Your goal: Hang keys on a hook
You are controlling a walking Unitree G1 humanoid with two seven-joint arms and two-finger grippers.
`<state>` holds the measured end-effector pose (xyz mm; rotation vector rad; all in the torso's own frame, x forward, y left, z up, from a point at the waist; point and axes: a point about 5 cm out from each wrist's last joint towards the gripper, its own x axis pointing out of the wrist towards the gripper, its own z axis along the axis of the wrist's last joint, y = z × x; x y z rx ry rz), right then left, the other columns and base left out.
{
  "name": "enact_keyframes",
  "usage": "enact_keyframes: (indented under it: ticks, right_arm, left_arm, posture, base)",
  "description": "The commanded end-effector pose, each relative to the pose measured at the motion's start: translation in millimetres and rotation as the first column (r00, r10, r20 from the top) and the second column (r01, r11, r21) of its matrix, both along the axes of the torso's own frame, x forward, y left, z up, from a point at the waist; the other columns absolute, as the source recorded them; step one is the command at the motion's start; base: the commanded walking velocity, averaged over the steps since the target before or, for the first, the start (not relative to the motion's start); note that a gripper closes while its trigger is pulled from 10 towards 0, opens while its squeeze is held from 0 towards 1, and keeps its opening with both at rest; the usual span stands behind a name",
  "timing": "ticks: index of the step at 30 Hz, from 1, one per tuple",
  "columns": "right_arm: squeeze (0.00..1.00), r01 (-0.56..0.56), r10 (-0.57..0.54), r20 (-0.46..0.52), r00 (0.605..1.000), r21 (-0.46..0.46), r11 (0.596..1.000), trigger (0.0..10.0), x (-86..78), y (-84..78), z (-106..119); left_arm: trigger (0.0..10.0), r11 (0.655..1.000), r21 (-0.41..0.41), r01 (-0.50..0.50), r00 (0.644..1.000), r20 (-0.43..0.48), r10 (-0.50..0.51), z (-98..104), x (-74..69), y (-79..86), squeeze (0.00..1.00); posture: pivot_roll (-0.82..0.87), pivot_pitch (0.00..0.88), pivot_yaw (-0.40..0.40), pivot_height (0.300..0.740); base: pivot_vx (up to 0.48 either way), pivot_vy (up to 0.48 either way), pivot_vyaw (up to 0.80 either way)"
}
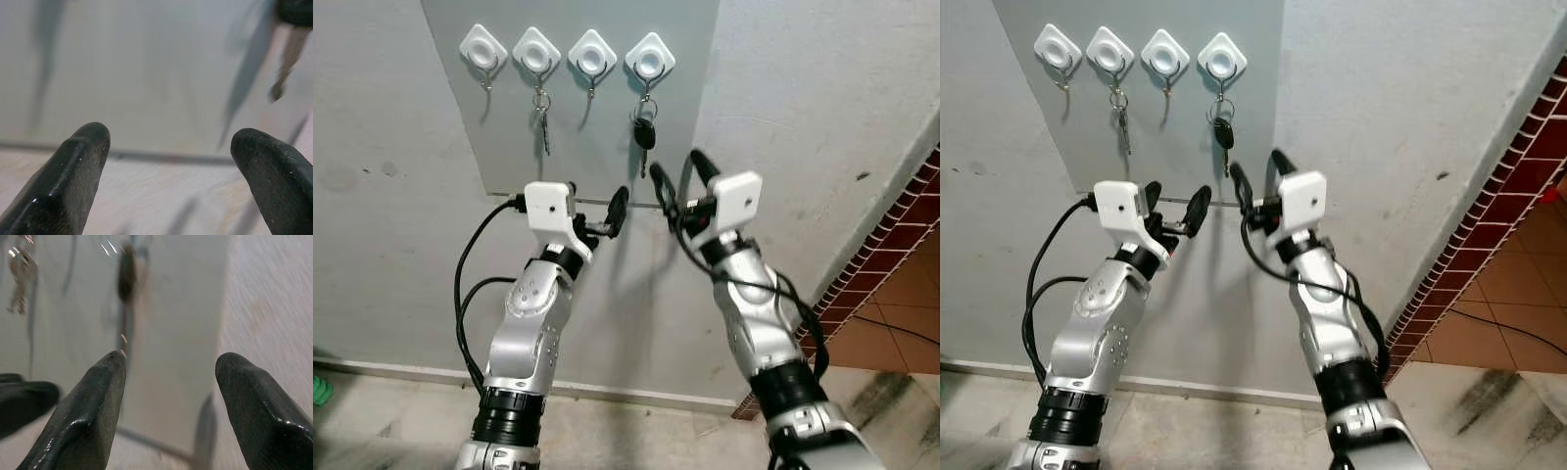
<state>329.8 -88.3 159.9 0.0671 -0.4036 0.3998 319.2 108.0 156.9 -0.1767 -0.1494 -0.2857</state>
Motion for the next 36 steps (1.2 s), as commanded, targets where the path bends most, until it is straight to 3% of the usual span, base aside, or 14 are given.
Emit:
enact_keyframes:
  ticks: [1,5,6,8,12,14,16,22,27,28,31,34,35,36]
  right_arm:
    - [0.00,0.042,-0.042,0.001,0.999,0.025,0.999,10.0,-2.3,-14.0,-0.1]
    - [0.00,0.069,-0.068,-0.038,0.997,0.023,0.997,10.0,-5.5,-23.4,-9.8]
    - [0.00,0.113,-0.111,-0.081,0.990,0.013,0.994,10.0,-7.9,-37.3,-21.8]
    - [0.00,0.130,-0.128,-0.101,0.987,0.014,0.991,10.0,-8.6,-43.2,-26.4]
    - [0.00,0.249,-0.239,-0.192,0.952,0.030,0.968,10.0,-8.0,-74.2,-45.1]
    - [0.00,0.258,-0.246,-0.210,0.946,0.036,0.965,10.0,-8.3,-77.7,-48.8]
    - [0.00,0.318,-0.290,-0.311,0.905,0.041,0.947,10.0,-13.3,-93.3,-72.5]
    - [0.00,0.323,-0.307,-0.393,0.867,-0.027,0.946,10.0,-23.2,-97.1,-98.8]
    - [0.00,0.314,-0.324,-0.500,0.804,-0.106,0.943,10.0,-42.4,-99.8,-133.6]
    - [0.00,0.308,-0.345,-0.567,0.747,-0.164,0.937,10.0,-55.2,-101.9,-153.0]
    - [0.00,0.306,-0.355,-0.609,0.709,-0.187,0.933,10.0,-63.8,-103.4,-164.0]
    - [0.00,0.281,-0.346,-0.671,0.656,-0.209,0.937,10.0,-78.6,-103.0,-180.6]
    - [0.00,0.272,-0.348,-0.713,0.608,-0.224,0.936,10.0,-88.0,-103.7,-190.8]
    - [0.00,0.272,-0.348,-0.713,0.608,-0.224,0.936,10.0,-88.0,-103.7,-190.8]
  left_arm:
    - [10.0,0.999,-0.009,-0.032,0.999,-0.015,0.032,-9.1,-3.1,7.4,0.00]
    - [10.0,0.999,-0.019,-0.051,0.998,-0.039,0.050,-18.6,-6.7,13.1,0.00]
    - [10.0,0.996,-0.022,-0.086,0.994,-0.074,0.084,-32.2,-10.2,22.7,0.00]
    - [10.0,0.995,-0.026,-0.101,0.991,-0.091,0.099,-37.7,-11.5,26.7,0.00]
    - [10.0,0.984,-0.048,-0.172,0.977,-0.140,0.163,-56.6,-13.1,44.9,0.00]
    - [10.0,0.981,-0.059,-0.183,0.973,-0.150,0.173,-59.5,-12.7,47.4,0.00]
    - [10.0,0.977,-0.014,-0.213,0.960,-0.188,0.207,-79.0,-14.4,55.5,0.00]
    - [10.0,0.974,0.029,-0.226,0.943,-0.243,0.226,-102.1,-17.7,60.2,0.00]
    - [10.0,0.969,0.066,-0.239,0.905,-0.347,0.247,-131.2,-26.0,61.1,0.00]
    - [10.0,0.972,0.072,-0.223,0.894,-0.382,0.233,-140.5,-30.6,57.8,0.00]
    - [10.0,0.975,0.052,-0.214,0.885,-0.413,0.216,-147.3,-34.6,55.5,0.00]
    - [10.0,0.975,0.086,-0.203,0.855,-0.470,0.220,-161.8,-44.7,54.9,0.00]
    - [10.0,0.977,0.103,-0.186,0.823,-0.527,0.212,-175.2,-55.5,54.9,0.00]
    - [10.0,0.977,0.103,-0.186,0.823,-0.527,0.212,-175.2,-55.5,54.9,0.00]
  posture:
    - [0.02,0.000,-0.016,0.740]
    - [0.01,0.000,-0.012,0.740]
    - [0.01,0.000,-0.009,0.740]
    - [0.01,0.000,-0.009,0.740]
    - [0.01,0.000,-0.005,0.740]
    - [0.00,0.000,-0.001,0.740]
    - [0.00,0.000,0.003,0.740]
    - [0.00,0.000,0.009,0.740]
    - [-0.01,0.000,0.016,0.740]
    - [-0.02,0.000,0.020,0.740]
    - [-0.01,0.000,0.020,0.740]
    - [-0.02,0.000,0.023,0.740]
    - [-0.01,0.000,0.026,0.740]
    - [-0.01,0.000,0.026,0.740]
  base:
    - [0.000,0.000,0.00]
    - [0.000,0.000,0.00]
    - [0.000,0.000,0.00]
    - [0.000,0.000,0.00]
    - [0.000,0.000,0.00]
    - [0.000,0.000,0.00]
    - [0.000,0.000,0.00]
    - [0.000,0.000,0.00]
    - [0.000,0.000,0.00]
    - [0.000,0.000,0.00]
    - [0.000,0.000,0.00]
    - [0.000,0.000,0.00]
    - [0.000,0.000,0.00]
    - [0.000,0.000,0.00]
